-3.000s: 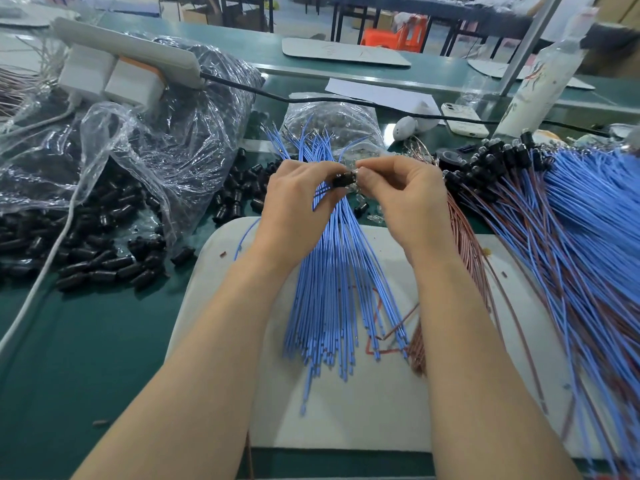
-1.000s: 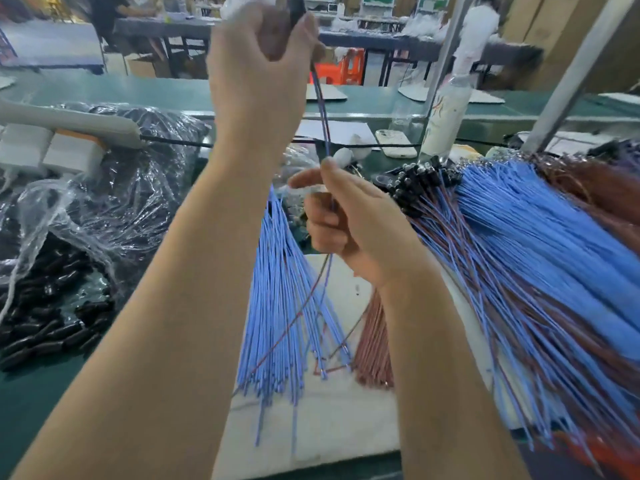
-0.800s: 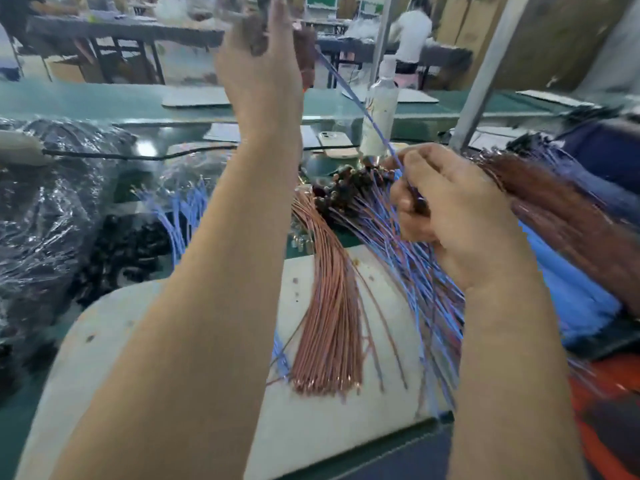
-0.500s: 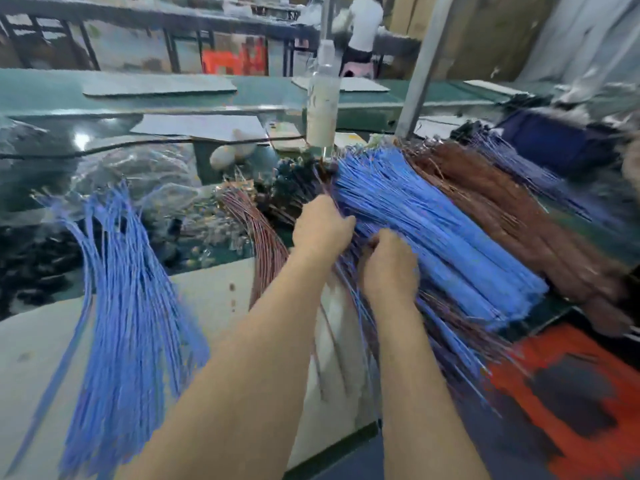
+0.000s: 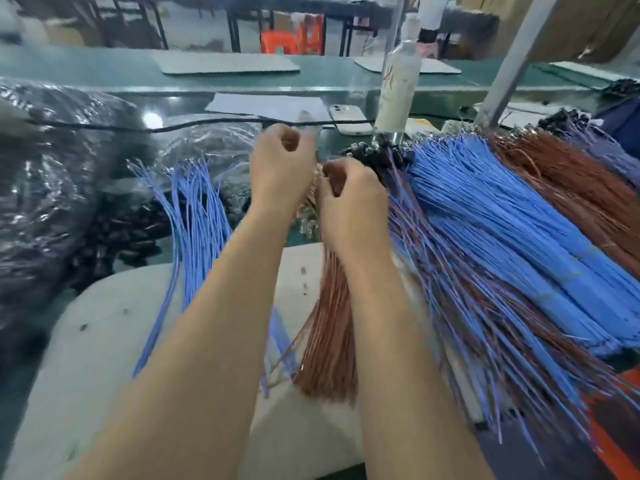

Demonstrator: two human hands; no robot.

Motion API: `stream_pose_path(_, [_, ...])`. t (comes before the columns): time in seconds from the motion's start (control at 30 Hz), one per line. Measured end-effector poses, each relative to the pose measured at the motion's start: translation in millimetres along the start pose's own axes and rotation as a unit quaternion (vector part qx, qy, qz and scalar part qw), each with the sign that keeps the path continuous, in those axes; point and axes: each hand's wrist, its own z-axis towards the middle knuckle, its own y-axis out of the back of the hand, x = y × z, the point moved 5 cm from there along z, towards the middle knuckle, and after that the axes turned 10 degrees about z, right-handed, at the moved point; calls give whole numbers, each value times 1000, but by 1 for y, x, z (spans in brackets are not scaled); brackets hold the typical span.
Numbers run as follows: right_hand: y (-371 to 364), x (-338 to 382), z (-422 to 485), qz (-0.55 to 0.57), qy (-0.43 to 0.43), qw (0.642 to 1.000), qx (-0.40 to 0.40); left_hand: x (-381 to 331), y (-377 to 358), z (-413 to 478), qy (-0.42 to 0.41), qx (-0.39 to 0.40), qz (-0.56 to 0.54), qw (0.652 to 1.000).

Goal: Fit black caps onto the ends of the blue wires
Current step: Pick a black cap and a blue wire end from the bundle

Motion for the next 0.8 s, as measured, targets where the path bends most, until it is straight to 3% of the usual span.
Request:
stream_pose_path(0.13, [-68,30,-6,-16,19,991,133,34,81,2,68,-68,-114,989])
stream_pose_path(0.33, [-162,61,-42,-63,60,954,286,92,183,-14,140,-113,-130,975])
stream_pose_path(0.53, [-199,65,-52,-224,110,925,286,111,220,-31,152,-116,-120,974])
stream_pose_path(0.8, [-207,59,-46,-256,130,918,274,116,186,-33,178,-80,-139,971])
